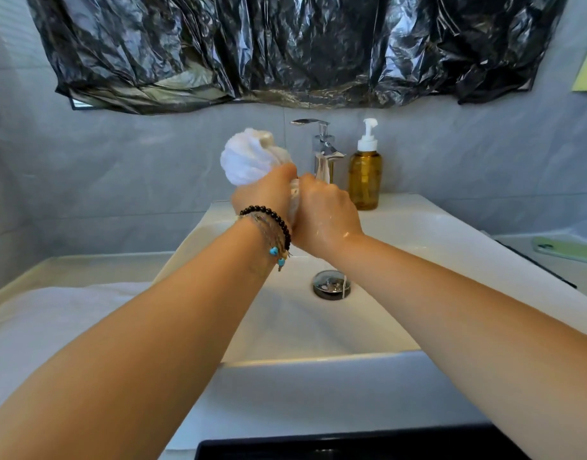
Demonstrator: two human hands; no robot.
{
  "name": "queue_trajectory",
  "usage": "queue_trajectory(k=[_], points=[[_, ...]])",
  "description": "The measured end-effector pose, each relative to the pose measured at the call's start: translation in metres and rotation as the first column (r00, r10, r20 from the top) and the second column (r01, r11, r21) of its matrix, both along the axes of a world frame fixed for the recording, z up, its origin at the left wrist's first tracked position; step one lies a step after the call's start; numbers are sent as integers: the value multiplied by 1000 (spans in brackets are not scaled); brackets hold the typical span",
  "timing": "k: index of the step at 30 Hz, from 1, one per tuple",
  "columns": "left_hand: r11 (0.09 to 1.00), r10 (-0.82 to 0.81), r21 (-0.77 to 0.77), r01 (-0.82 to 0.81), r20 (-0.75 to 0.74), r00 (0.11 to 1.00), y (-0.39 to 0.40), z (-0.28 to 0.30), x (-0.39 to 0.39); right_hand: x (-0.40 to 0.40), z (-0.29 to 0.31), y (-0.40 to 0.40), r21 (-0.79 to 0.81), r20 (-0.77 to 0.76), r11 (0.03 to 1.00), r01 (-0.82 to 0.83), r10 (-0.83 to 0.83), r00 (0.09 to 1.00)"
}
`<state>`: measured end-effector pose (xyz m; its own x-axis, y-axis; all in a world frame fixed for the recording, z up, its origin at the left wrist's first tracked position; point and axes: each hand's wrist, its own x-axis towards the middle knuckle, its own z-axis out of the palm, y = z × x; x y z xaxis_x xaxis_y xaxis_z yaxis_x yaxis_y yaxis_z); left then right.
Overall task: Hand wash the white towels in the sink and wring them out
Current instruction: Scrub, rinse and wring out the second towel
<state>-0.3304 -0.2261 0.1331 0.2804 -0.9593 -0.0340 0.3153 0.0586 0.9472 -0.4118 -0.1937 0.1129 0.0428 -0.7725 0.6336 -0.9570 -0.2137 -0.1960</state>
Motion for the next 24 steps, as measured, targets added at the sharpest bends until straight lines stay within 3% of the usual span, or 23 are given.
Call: queue_trajectory(k=[2,4,10,18,24], points=[[994,67,-92,-53,154,986,3,4,-1,3,6,-3,77,137,995,-63,52,989],[982,109,-176,-64,259,960,2,6,0,4,10,-5,152,177,978,-143,116,977],[955,129,-297,16,462,877,-4,6,6,5,9,-7,253,424,918,-306,178,888],[945,25,-293,143,500,865,10,-2,0,-5,-7,9,267,660,842,-469,195,726],[943,-63,-258,211,482,874,17,-12,-12,-15,-24,11,267,775,830,-490,118,621]])
